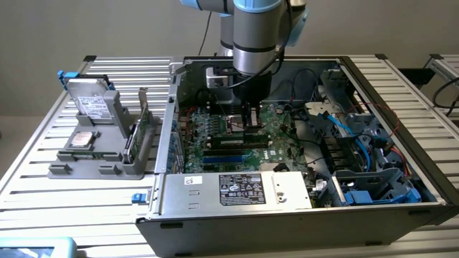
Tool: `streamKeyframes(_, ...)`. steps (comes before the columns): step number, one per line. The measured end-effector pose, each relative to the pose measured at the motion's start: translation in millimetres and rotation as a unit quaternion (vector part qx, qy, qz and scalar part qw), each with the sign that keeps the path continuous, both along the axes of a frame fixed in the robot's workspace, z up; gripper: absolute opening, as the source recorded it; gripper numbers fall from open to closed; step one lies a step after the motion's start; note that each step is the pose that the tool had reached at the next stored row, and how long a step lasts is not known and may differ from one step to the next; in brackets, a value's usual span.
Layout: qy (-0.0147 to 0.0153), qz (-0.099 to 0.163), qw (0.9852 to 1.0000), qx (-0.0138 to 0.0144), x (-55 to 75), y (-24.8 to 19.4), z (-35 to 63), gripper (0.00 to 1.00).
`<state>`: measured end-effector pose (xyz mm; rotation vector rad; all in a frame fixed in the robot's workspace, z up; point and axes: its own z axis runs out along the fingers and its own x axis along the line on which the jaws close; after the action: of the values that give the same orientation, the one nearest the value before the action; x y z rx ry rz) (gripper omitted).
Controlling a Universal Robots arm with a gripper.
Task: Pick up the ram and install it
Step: 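Insert the ram into the slot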
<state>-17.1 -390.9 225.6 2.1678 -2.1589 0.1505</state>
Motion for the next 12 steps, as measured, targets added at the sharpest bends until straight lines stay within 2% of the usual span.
streamKeyframes(5,0.0000,0.000,1.0000,-0.0001,-0.1,0.0,-0.1,0.13)
streamKeyframes(6,0.0000,0.000,1.0000,-0.0001,-0.1,0.0,-0.2,0.14)
streamKeyframes(7,0.0000,0.000,1.0000,0.0000,-0.1,0.0,-0.2,0.20)
streamKeyframes(9,-0.0001,0.000,1.0000,0.0001,-0.1,0.0,0.1,0.20)
streamKeyframes(10,0.0000,0.000,1.0000,0.0000,-0.1,0.0,0.7,0.27)
streamKeyframes(12,0.0000,0.000,1.0000,0.0000,0.0,0.0,3.8,0.27)
